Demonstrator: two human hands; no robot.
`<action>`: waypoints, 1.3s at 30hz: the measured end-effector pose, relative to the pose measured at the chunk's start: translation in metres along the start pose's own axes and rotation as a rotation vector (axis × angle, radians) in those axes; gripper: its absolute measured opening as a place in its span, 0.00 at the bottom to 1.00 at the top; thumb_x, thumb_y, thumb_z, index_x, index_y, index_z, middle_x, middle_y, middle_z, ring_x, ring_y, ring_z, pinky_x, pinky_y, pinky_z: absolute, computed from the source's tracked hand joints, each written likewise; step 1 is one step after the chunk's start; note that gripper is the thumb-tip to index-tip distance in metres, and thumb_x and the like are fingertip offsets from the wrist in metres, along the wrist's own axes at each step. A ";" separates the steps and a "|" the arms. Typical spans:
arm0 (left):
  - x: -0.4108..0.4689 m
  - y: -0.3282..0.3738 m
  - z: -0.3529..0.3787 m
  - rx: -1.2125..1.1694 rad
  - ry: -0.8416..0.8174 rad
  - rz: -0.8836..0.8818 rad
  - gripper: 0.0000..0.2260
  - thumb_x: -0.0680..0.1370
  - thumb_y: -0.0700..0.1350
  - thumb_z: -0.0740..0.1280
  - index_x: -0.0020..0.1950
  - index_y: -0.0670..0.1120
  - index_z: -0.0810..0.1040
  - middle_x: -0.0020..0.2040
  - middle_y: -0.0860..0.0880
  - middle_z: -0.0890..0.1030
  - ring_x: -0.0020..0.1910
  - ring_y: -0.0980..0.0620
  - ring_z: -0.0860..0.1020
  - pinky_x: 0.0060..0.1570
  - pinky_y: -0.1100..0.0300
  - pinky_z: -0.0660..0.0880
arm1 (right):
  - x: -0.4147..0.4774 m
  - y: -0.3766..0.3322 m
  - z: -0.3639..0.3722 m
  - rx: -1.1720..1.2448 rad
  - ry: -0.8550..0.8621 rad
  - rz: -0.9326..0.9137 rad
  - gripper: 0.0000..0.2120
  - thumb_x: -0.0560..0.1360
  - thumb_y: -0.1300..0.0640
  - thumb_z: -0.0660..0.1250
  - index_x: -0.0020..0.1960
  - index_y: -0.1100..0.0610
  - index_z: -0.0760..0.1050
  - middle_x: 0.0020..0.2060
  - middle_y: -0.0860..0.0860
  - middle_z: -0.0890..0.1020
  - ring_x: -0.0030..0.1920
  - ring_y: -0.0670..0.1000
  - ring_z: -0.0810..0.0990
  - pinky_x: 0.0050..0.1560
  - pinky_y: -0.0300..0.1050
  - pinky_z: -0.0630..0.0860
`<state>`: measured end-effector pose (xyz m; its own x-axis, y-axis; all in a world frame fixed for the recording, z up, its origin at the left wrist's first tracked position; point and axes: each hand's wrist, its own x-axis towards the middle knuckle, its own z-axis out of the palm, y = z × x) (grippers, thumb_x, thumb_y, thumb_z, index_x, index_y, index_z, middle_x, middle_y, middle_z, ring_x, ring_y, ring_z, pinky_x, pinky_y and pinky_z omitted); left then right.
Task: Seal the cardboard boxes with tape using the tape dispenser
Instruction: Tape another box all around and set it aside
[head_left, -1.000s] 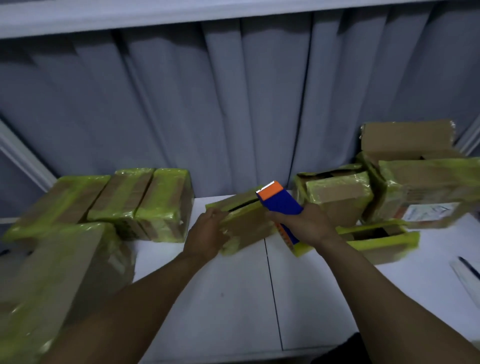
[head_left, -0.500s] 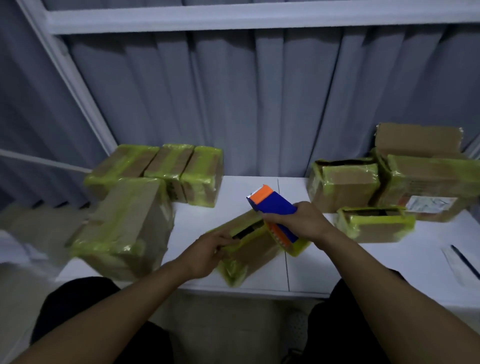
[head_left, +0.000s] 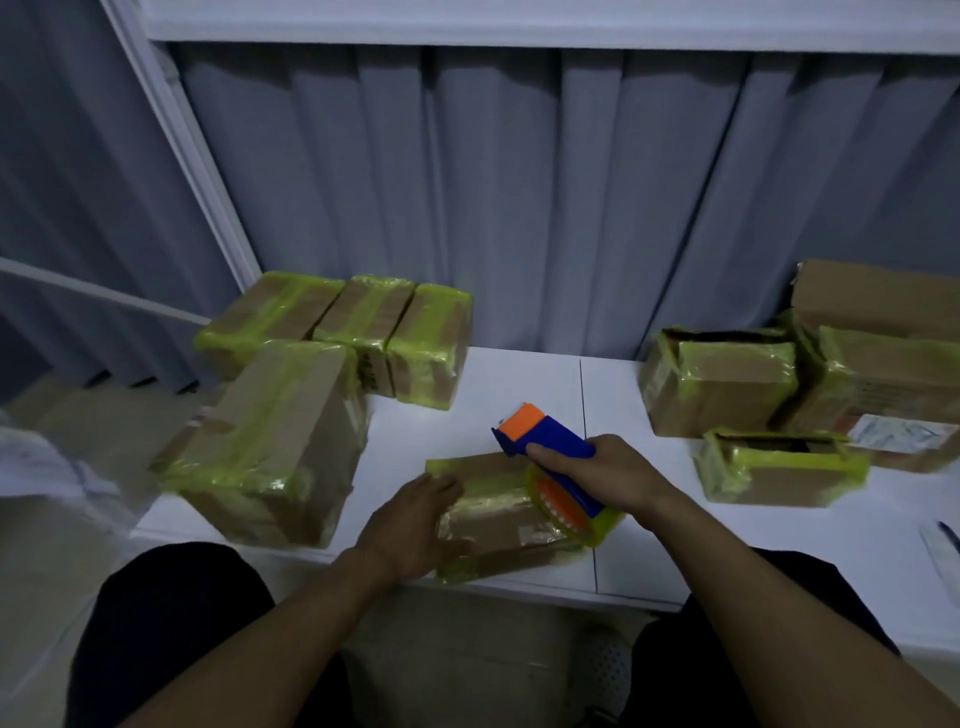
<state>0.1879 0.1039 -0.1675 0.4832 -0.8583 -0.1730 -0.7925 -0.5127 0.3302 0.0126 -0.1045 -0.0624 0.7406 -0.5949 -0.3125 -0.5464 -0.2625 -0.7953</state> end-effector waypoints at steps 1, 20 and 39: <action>0.001 0.000 0.000 -0.014 -0.020 0.013 0.40 0.70 0.77 0.60 0.78 0.58 0.62 0.77 0.59 0.62 0.76 0.51 0.61 0.69 0.52 0.70 | 0.001 -0.001 0.001 -0.011 0.003 -0.007 0.23 0.72 0.33 0.72 0.46 0.54 0.78 0.40 0.50 0.85 0.39 0.46 0.84 0.36 0.36 0.75; -0.009 -0.003 0.023 0.052 0.086 0.090 0.32 0.81 0.61 0.62 0.81 0.54 0.54 0.80 0.58 0.56 0.79 0.51 0.48 0.68 0.49 0.72 | 0.045 -0.018 0.013 -0.398 -0.207 -0.052 0.27 0.75 0.30 0.65 0.48 0.55 0.78 0.42 0.50 0.84 0.40 0.49 0.83 0.42 0.40 0.77; -0.004 0.031 -0.041 -1.054 0.303 -0.227 0.11 0.82 0.53 0.64 0.53 0.53 0.85 0.48 0.59 0.85 0.46 0.57 0.83 0.48 0.58 0.78 | 0.021 -0.003 -0.003 -0.188 -0.138 -0.223 0.26 0.67 0.30 0.72 0.43 0.54 0.80 0.34 0.48 0.84 0.32 0.45 0.82 0.36 0.37 0.75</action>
<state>0.1769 0.0926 -0.1189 0.7611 -0.6326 -0.1433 -0.0328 -0.2582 0.9655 0.0289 -0.1186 -0.0654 0.8892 -0.4015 -0.2194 -0.4181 -0.5182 -0.7461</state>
